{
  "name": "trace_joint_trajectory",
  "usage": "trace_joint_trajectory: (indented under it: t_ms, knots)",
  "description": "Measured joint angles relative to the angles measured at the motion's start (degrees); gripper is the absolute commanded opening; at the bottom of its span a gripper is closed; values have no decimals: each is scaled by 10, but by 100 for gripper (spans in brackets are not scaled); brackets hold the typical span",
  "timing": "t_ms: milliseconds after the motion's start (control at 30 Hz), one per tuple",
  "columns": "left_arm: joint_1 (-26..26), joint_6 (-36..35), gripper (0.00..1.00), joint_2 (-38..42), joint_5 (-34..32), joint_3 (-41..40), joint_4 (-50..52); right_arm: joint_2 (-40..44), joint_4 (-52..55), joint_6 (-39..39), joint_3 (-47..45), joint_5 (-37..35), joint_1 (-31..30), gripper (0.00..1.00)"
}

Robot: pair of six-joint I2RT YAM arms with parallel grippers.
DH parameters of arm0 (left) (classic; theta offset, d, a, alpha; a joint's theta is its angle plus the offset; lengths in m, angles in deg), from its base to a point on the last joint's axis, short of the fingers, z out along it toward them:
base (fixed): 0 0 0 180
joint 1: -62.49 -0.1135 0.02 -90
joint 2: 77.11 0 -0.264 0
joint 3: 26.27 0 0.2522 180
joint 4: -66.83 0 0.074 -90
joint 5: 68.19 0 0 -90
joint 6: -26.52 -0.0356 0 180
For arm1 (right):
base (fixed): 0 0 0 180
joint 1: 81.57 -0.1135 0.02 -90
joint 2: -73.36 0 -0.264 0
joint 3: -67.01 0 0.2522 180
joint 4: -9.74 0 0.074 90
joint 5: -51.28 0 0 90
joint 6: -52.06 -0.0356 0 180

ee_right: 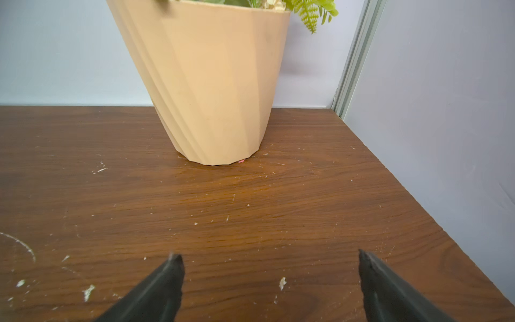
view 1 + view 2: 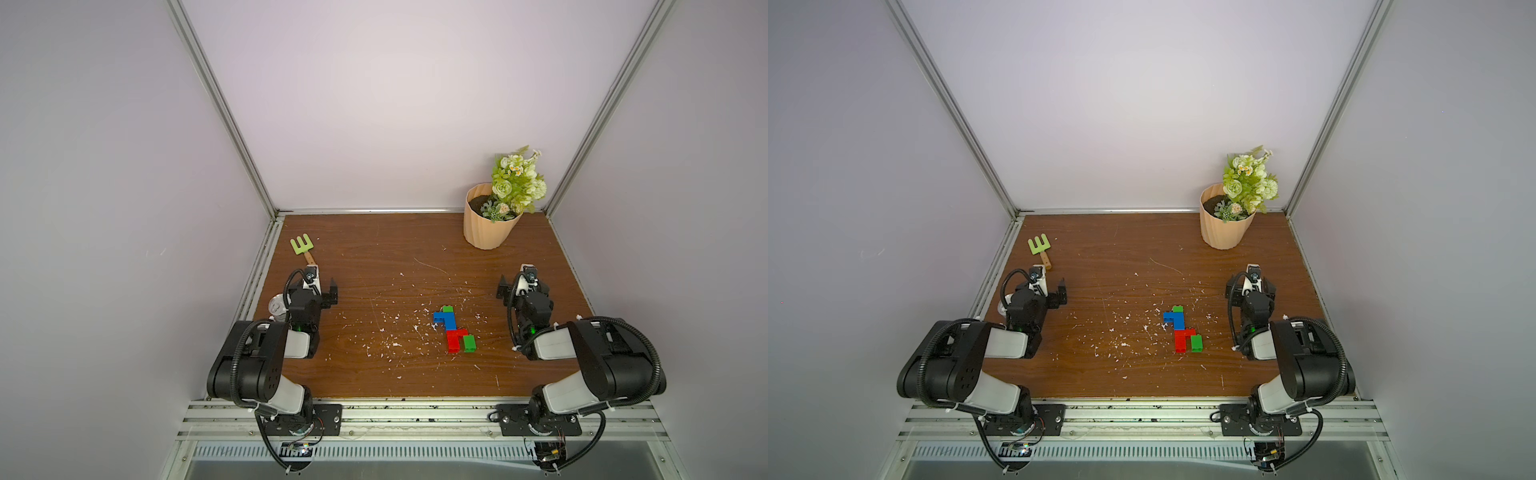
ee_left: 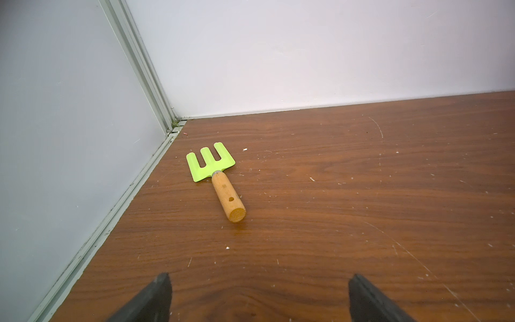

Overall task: Assemble a giraffe with lego
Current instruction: Reset both arms

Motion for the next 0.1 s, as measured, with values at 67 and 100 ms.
trace_joint_trajectory:
  t_ms: [67, 100]
  knots:
    - [0, 0, 99, 0, 0, 0, 0, 0, 2, 0, 0, 0, 0, 100]
    - [0, 0, 99, 0, 0, 0, 0, 0, 2, 0, 0, 0, 0, 100]
